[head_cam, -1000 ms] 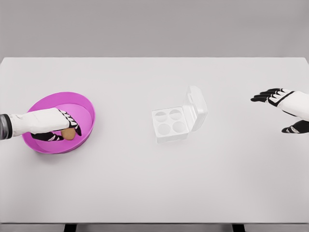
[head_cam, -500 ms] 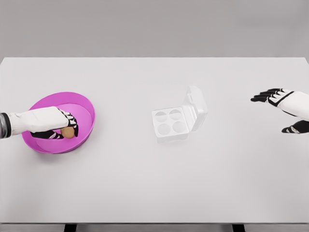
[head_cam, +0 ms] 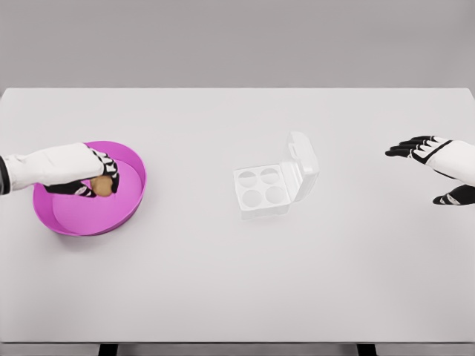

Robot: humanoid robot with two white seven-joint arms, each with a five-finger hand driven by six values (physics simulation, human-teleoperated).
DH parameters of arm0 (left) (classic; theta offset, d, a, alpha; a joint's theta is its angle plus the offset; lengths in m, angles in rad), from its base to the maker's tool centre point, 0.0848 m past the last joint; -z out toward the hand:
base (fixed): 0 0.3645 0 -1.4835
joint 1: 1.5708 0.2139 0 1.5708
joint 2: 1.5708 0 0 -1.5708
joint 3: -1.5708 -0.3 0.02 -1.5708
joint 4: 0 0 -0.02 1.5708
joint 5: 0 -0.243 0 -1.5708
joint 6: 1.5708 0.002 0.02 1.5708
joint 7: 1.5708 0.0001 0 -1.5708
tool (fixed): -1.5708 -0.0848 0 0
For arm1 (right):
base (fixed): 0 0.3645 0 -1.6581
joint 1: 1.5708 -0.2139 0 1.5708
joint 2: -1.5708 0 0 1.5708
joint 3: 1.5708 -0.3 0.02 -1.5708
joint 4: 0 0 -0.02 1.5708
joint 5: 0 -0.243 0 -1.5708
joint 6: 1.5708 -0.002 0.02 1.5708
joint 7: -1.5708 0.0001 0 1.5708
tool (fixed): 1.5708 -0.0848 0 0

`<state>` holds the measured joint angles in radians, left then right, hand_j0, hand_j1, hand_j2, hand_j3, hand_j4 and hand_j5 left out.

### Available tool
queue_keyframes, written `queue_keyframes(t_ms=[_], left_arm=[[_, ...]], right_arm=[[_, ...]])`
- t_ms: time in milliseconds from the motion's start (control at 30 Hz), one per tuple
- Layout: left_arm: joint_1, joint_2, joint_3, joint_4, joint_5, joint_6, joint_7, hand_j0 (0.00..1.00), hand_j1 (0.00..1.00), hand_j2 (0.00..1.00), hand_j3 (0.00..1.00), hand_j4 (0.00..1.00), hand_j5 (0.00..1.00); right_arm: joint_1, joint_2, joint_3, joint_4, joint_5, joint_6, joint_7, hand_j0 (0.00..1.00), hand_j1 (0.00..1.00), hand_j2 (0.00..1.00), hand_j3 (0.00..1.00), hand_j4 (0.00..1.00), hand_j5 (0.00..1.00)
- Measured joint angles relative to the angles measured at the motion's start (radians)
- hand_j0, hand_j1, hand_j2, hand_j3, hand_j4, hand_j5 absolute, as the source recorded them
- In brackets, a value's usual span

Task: Pack egg into the box and close the box lid

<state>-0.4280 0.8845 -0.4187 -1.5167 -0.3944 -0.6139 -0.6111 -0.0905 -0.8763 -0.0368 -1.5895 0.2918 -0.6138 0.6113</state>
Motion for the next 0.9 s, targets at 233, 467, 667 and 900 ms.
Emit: queue_keyframes(t_ms=[233,467,667,900], left_arm=[[-0.008,-0.002,0.047,-0.041,0.026,0.000,0.000,0.40,0.40,0.40,0.40,0.40,0.40],[-0.028,-0.021,0.066,-0.063,0.039,0.000,0.000,0.39,0.39,0.39,0.39,0.39,0.39],[-0.031,-0.047,0.072,-0.069,0.040,0.000,0.000,0.34,0.34,0.34,0.34,0.34,0.34],[-0.040,-0.103,0.076,-0.076,0.039,0.000,0.000,0.34,0.34,0.34,0.34,0.34,0.34]], right_arm=[[0.003,0.000,0.000,-0.001,-0.001,0.000,0.000,1.00,1.00,1.00,1.00,1.00,1.00],[0.018,0.000,0.000,-0.005,-0.001,0.000,0.000,1.00,1.00,1.00,1.00,1.00,1.00],[0.018,-0.001,-0.001,-0.006,-0.001,0.000,0.000,1.00,1.00,1.00,1.00,1.00,1.00],[0.017,-0.001,-0.001,-0.004,-0.001,0.000,0.000,1.00,1.00,1.00,1.00,1.00,1.00]])
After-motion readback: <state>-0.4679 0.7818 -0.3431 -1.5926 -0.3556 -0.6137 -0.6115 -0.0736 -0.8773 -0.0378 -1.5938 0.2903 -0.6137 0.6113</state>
